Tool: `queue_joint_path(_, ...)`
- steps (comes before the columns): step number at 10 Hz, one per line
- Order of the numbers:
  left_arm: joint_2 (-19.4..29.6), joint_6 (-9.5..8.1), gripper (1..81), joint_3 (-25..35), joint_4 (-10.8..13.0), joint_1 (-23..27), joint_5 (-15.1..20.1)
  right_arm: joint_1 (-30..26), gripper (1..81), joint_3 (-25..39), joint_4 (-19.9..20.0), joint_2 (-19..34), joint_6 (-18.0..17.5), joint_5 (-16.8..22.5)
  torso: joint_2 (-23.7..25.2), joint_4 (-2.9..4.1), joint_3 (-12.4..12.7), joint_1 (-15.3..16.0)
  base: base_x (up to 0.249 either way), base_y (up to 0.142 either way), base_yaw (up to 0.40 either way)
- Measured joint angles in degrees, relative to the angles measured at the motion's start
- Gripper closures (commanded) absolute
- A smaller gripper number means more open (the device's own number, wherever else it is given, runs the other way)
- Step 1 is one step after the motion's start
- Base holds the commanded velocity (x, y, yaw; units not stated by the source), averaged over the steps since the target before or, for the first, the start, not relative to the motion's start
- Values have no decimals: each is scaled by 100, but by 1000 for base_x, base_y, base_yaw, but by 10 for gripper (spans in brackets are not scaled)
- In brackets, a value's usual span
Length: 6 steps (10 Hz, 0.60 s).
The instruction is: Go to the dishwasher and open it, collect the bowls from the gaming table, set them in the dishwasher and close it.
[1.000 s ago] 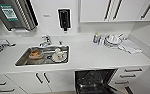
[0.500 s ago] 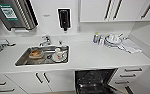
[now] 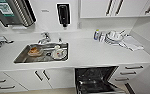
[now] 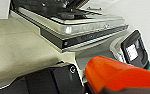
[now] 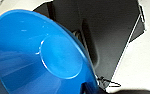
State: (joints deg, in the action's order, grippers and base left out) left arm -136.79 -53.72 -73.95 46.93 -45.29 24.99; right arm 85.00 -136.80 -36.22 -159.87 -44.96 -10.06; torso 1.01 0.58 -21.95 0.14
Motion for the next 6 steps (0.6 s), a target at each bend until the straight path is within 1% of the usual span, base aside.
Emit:
queue_joint_path(1, -76, -55, 811, 30, 0, 185, 240, -11, 811, 0, 2, -2, -2, -5, -2, 0, -79, 2, 0, 0, 0)
queue_joint_path(2, -157, -162, 811, 77, 0, 360, 445, -13, 811, 0, 2, -2, -2, -2, -2, 0, -164, 2, 0, 0, 0)
queue_joint_path(3, -257, -211, 811, 110, 0, 508, 627, -11, 811, 0, 0, -2, -5, 0, -5, 0, -221, 5, 0, 0, 0)
queue_joint_path(5, -455, -435, 811, 157, 2, 900, 1023, -28, 811, 0, 0, -2, 1, 2, -7, 0, -245, 7, 0, 0, 0)
queue_joint_path(6, -649, -536, 811, 157, 2, 1130, 1202, -30, 811, 0, 0, -6, 0, 11, -7, 0, -247, 7, 0, 0, 0)
